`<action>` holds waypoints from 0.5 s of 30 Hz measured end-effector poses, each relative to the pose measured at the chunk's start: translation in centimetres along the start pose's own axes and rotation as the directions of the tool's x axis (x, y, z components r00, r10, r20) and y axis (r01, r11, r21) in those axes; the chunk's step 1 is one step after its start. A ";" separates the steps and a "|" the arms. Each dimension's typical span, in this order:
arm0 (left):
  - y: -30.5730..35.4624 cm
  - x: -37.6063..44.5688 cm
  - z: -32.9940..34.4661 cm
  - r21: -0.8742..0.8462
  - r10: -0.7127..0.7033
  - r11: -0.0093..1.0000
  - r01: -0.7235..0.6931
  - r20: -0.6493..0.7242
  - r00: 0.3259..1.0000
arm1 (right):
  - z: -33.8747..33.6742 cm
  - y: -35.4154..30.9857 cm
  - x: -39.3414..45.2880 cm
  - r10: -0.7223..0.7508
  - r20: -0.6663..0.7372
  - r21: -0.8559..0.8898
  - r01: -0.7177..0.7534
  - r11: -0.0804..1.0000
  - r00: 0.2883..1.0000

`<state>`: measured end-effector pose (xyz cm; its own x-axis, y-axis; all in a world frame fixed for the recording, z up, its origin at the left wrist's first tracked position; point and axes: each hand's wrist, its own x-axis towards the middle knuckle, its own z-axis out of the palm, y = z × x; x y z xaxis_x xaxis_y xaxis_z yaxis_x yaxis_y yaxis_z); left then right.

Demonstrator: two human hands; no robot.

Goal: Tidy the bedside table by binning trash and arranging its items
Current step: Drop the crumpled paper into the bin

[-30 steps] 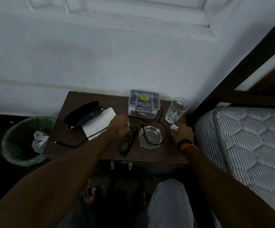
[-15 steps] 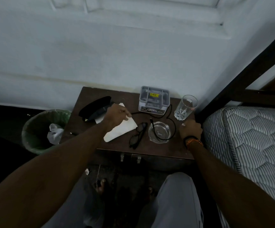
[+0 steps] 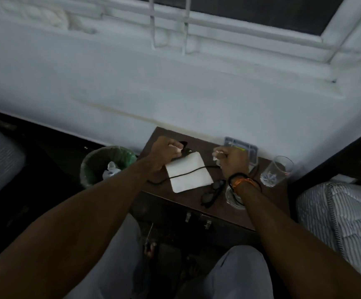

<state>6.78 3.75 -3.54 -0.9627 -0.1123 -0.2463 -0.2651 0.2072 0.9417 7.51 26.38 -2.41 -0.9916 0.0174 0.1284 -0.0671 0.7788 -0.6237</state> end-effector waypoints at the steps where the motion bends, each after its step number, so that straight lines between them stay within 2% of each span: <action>1: 0.0 -0.4 -0.9 -0.014 0.006 1.000 -0.006 -0.017 1.000 | 0.7 -1.5 0.1 -0.031 0.036 0.034 0.029 0.999 0.999; 5: -1.0 -2.3 -5.7 -0.049 0.007 0.999 -0.012 -0.090 0.996 | 4.8 -7.9 0.1 -0.200 0.116 0.121 0.186 0.975 0.973; 7: -2.3 -2.7 -8.7 0.022 0.035 0.999 -0.032 -0.157 0.987 | 7.7 -11.2 0.2 -0.284 0.155 0.108 0.270 0.957 0.946; 9: -5.4 -2.7 -14.3 0.121 0.034 0.993 0.000 -0.276 0.960 | 13.4 -15.8 0.2 -0.356 0.248 0.126 0.335 0.934 0.901; 12: -8.1 -2.0 -16.9 0.279 0.052 0.959 0.046 -0.335 0.941 | 17.1 -17.8 0.0 -0.374 0.284 0.079 0.367 0.927 0.883; 15: -8.8 -1.8 -17.2 0.280 0.009 0.956 0.092 -0.342 0.940 | 18.6 -17.9 0.0 -0.344 0.293 0.045 0.347 0.937 0.892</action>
<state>11.75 -14.56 -7.49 -0.8884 -0.4357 -0.1444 -0.3575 0.4595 0.8131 6.64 0.82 -5.59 -0.8938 -0.4364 0.1028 -0.4116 0.7076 -0.5743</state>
